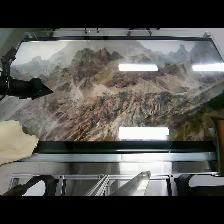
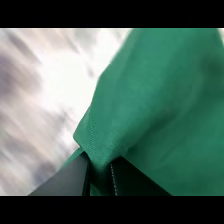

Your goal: Fold the shirts.

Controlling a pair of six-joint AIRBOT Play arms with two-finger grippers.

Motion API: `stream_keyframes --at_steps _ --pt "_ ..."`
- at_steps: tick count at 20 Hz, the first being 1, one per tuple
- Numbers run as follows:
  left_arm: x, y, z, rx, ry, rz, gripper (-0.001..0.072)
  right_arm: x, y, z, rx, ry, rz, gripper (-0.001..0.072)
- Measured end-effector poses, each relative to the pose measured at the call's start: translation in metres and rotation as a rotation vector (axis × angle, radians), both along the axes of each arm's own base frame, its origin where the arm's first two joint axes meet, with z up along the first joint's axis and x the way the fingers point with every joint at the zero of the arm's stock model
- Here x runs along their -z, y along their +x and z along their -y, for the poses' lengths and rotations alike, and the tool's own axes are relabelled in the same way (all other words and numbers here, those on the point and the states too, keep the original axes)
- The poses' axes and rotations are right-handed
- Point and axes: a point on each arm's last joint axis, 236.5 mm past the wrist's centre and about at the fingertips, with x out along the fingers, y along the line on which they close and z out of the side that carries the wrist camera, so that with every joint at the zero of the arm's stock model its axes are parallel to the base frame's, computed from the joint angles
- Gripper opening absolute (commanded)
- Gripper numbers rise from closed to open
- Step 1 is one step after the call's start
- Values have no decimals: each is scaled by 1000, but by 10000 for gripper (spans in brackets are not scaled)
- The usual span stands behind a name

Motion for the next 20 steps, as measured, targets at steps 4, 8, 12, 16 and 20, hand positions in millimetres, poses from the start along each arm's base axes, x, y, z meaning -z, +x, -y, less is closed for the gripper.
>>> stream_keyframes --at_steps 4,8,12,16,20 --pt "-1 4 11 19 8 21 24 -65 -3 20 117 -51 217 27" --pt "-2 7 13 19 13 36 25 -60 -56 23 209 4 127 28" --pt "-1 8 13 25 20 45 25 19 -139 -1 263 177 -227 28" --pt "0 4 15 55 27 46 24 70 -220 -23 378 303 -460 28" --pt "0 2 16 71 29 44 24 96 -292 -32 493 347 -619 28"
